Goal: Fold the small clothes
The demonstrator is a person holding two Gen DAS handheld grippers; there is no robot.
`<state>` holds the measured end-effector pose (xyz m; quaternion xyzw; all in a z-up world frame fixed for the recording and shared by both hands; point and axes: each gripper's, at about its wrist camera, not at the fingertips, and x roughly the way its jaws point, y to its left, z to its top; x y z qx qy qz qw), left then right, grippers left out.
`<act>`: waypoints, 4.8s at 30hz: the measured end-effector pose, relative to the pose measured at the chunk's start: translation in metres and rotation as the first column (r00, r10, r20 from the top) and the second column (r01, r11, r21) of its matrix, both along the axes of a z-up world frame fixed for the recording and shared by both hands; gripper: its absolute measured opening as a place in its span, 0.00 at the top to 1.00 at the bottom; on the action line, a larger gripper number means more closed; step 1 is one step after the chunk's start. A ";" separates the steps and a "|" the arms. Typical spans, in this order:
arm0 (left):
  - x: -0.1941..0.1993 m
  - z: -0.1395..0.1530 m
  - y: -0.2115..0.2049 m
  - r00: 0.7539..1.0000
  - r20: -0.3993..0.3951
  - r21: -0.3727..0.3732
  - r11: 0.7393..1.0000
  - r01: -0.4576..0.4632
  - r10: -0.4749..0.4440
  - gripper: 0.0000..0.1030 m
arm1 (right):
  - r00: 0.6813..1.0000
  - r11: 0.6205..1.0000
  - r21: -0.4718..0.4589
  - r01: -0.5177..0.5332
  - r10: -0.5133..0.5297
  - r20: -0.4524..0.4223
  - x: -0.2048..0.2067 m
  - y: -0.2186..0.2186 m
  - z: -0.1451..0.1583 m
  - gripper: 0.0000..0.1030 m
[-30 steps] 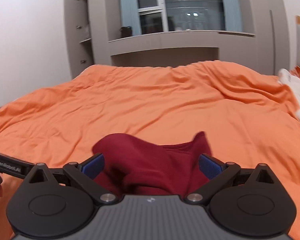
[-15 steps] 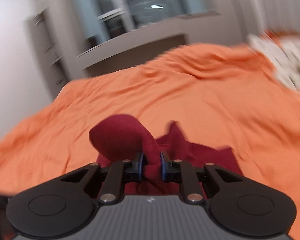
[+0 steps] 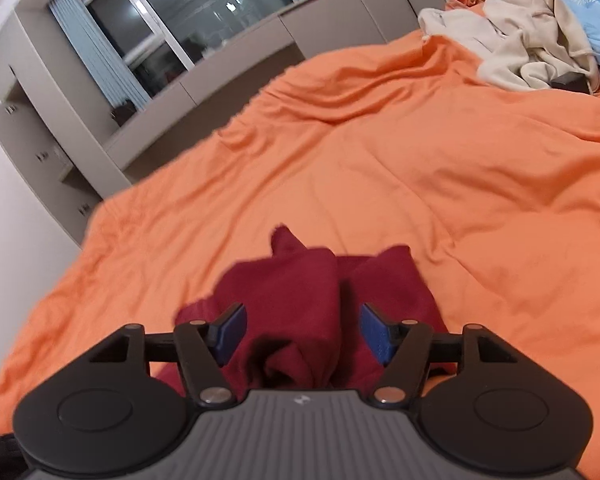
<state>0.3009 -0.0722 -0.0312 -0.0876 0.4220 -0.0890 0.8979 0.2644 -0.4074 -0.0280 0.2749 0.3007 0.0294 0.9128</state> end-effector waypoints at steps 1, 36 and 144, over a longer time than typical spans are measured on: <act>-0.001 -0.002 -0.003 1.000 -0.002 0.006 1.000 0.007 -0.007 0.00 | 1.000 1.000 -0.012 0.013 -0.013 -0.019 0.004 0.004 -0.003 0.34; 0.030 -0.004 -0.030 0.999 -0.025 0.016 0.999 0.047 -0.047 0.00 | 0.998 0.990 -0.143 0.001 0.009 0.069 0.011 0.024 0.006 0.87; 0.052 -0.010 -0.043 0.990 -0.038 -0.037 0.990 0.133 -0.135 0.00 | 0.996 0.997 -0.009 -0.071 0.070 -0.063 0.039 -0.059 -0.039 0.02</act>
